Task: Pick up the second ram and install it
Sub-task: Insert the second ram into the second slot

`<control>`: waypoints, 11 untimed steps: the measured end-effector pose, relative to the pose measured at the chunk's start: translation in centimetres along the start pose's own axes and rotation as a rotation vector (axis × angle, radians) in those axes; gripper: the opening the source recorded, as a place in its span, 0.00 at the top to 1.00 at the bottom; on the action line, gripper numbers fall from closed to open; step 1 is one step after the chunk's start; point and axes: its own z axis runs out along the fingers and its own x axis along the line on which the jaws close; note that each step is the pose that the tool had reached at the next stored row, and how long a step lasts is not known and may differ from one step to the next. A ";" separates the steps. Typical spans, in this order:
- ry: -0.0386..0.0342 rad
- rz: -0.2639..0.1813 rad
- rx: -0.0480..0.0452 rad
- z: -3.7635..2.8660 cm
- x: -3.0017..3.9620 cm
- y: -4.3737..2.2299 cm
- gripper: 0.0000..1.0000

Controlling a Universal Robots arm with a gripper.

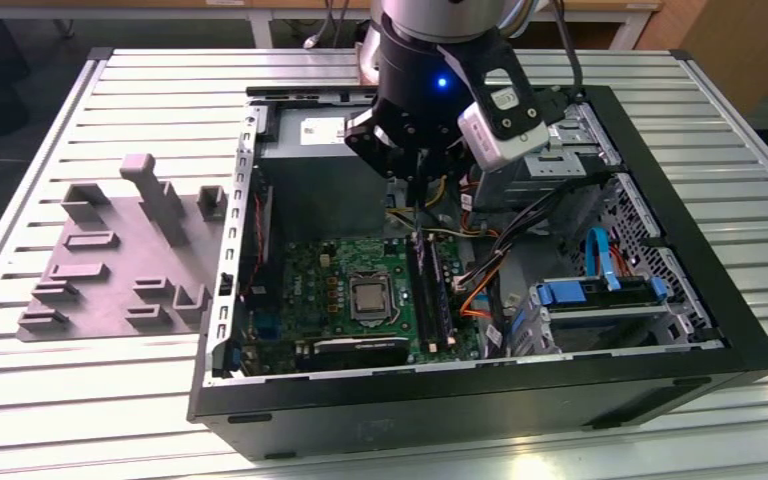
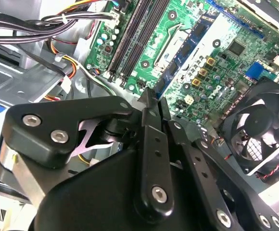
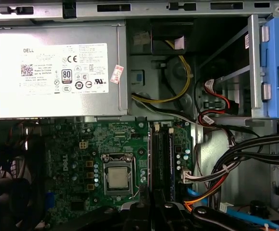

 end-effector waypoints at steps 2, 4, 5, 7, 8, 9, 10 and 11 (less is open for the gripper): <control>0.0000 0.000 0.0000 -0.02 0.00 0.00 0.86; 0.0000 0.000 0.0000 -0.02 0.00 0.00 0.86; 0.0000 0.000 0.0000 -0.02 0.00 0.00 0.86; 0.0000 0.000 0.0001 -0.03 0.00 0.00 0.86; 0.0000 0.000 0.0000 -0.03 0.00 0.00 0.86; 0.0000 0.000 0.0000 -0.03 0.00 0.00 0.86; 0.0000 0.000 0.0000 -0.03 0.00 0.00 0.86; 0.0000 0.000 0.0000 -0.03 0.00 0.00 0.86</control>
